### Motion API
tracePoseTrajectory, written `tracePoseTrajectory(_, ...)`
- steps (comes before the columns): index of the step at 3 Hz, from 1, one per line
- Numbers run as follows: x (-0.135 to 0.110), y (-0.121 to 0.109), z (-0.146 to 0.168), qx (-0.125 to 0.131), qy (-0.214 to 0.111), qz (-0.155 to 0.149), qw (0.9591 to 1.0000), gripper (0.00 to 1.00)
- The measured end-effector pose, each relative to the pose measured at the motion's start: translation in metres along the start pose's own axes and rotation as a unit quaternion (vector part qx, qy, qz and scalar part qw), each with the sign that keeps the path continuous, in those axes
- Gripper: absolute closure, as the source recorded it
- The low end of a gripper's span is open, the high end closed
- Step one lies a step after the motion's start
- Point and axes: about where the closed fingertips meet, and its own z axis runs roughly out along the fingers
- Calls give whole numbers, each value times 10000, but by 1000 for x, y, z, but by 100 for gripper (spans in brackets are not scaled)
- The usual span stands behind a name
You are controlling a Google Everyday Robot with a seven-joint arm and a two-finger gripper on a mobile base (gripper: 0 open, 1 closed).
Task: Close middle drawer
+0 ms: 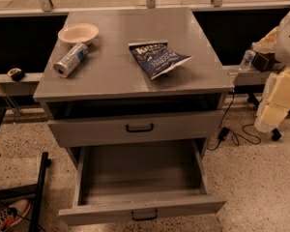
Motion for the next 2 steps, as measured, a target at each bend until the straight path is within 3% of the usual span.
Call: tracePoseTrajectory(2,-3,-3,9,-43,-73,69,9999,0)
